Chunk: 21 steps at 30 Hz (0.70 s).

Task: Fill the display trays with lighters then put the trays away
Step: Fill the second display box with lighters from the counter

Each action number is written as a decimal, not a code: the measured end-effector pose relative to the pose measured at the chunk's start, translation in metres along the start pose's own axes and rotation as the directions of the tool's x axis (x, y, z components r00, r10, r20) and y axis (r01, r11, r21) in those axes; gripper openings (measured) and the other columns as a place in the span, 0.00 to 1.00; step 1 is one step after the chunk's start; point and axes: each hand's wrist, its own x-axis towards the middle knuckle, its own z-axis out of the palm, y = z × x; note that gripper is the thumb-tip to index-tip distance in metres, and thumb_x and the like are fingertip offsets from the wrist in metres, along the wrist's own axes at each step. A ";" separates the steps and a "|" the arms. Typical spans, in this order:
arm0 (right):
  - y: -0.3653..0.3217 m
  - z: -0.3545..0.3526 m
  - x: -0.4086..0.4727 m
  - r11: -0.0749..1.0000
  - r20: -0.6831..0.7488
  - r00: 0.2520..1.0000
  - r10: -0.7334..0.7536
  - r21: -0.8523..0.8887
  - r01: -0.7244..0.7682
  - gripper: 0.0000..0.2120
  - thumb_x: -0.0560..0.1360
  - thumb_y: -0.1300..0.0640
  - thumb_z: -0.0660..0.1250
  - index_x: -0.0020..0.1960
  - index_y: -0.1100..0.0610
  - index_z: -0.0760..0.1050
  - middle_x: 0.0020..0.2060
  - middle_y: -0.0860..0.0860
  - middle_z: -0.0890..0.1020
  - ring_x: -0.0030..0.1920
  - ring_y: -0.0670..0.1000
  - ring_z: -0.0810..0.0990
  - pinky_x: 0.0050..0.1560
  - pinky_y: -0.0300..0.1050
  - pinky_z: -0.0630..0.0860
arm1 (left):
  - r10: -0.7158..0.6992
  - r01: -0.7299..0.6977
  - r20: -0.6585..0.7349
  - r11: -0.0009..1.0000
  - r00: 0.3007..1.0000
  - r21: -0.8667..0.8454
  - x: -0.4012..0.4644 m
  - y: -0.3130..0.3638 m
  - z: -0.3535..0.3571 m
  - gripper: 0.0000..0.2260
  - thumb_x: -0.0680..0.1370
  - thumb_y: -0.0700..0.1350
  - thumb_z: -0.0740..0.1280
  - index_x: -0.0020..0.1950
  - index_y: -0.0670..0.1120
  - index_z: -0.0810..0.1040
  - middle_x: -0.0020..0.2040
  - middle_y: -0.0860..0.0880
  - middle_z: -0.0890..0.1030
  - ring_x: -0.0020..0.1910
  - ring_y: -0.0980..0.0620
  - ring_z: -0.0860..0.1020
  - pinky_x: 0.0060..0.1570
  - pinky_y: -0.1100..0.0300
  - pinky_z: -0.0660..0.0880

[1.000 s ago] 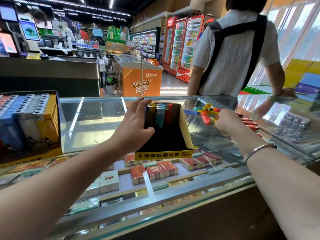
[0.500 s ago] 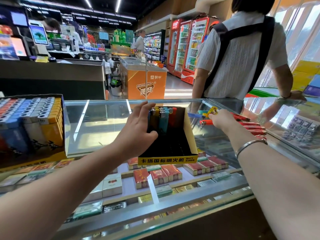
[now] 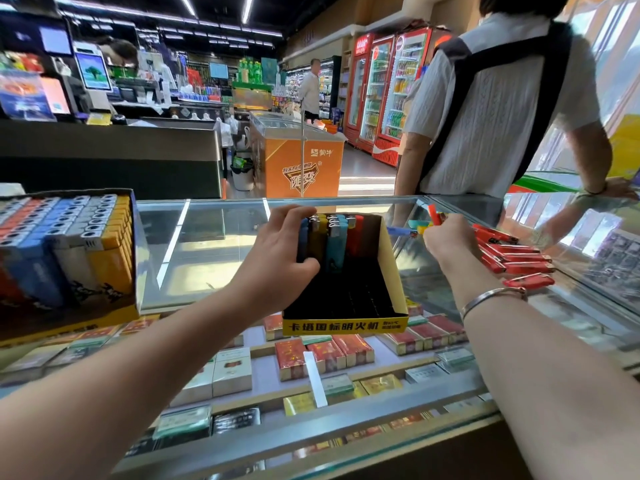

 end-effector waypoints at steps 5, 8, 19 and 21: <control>-0.015 0.007 -0.007 0.943 -0.011 0.943 -0.331 0.033 0.331 0.05 0.73 0.65 0.61 0.45 0.57 0.68 0.38 0.54 0.73 0.37 0.55 0.70 0.36 0.43 0.61 | 0.002 -0.002 -0.031 1.000 1.000 0.015 0.000 0.000 0.000 0.25 0.73 0.40 0.64 0.67 0.55 0.62 0.62 0.58 0.61 0.61 0.52 0.65 0.62 0.52 0.71; -0.024 0.020 -0.009 0.901 0.269 0.881 -0.389 -0.090 0.425 0.14 0.71 0.67 0.59 0.55 0.56 0.69 0.44 0.55 0.74 0.43 0.56 0.70 0.41 0.46 0.66 | -0.013 0.014 -0.060 1.000 0.998 0.017 0.001 -0.001 -0.003 0.25 0.73 0.38 0.63 0.67 0.55 0.63 0.62 0.57 0.62 0.62 0.51 0.65 0.63 0.49 0.70; -0.050 0.021 -0.017 0.859 0.437 0.871 -0.226 -0.331 0.389 0.13 0.76 0.62 0.58 0.60 0.58 0.68 0.50 0.56 0.75 0.50 0.58 0.73 0.45 0.47 0.68 | -0.036 0.048 -0.119 0.994 0.992 0.093 0.005 -0.004 -0.006 0.24 0.72 0.40 0.64 0.67 0.53 0.64 0.63 0.53 0.64 0.57 0.55 0.64 0.58 0.58 0.67; -0.055 0.021 -0.022 0.854 0.409 0.877 -0.252 -0.333 0.401 0.15 0.75 0.62 0.57 0.61 0.56 0.67 0.53 0.57 0.75 0.48 0.57 0.72 0.46 0.48 0.69 | -0.037 0.049 -0.113 0.994 0.993 0.103 0.005 -0.006 -0.007 0.24 0.73 0.40 0.65 0.67 0.54 0.63 0.64 0.53 0.64 0.57 0.55 0.64 0.56 0.61 0.66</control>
